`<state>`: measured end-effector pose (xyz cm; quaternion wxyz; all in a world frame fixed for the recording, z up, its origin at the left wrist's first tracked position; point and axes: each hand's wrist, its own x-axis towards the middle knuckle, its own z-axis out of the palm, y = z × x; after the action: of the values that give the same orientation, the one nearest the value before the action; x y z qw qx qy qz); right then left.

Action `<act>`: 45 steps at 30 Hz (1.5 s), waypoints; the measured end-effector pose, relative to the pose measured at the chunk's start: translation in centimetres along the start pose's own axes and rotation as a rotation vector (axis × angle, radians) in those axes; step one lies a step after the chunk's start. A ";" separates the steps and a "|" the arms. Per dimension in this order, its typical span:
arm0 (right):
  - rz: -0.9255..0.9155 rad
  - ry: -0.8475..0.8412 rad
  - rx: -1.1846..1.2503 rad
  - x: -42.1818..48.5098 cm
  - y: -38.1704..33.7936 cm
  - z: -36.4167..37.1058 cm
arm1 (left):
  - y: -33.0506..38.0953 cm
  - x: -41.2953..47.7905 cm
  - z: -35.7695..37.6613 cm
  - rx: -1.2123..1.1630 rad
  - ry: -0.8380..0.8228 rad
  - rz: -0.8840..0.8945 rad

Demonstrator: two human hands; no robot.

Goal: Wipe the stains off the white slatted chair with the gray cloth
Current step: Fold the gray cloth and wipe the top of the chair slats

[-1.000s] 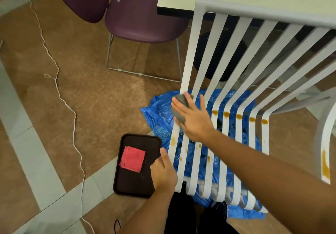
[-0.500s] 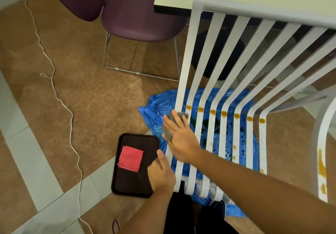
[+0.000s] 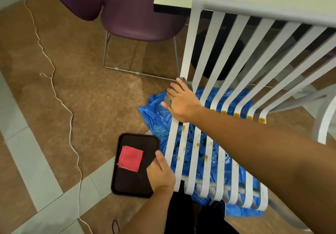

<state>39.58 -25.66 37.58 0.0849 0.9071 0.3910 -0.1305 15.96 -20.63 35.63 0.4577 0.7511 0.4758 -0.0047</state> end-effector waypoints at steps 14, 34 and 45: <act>-0.173 0.134 0.436 -11.4 -11.2 6.3 | -0.2 -0.4 -0.1 -0.088 0.218 0.109; -0.150 0.022 -0.021 -1.8 -3.1 0.4 | 1.1 -0.1 0.0 -0.030 0.104 -0.134; -0.242 0.271 0.463 -11.1 -11.6 6.5 | -0.5 0.1 0.3 -0.277 0.302 -0.202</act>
<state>22.65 -27.05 34.14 -0.1936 0.8583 0.4639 -0.1030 15.76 -20.74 35.06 0.4772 0.6217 0.6079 0.1274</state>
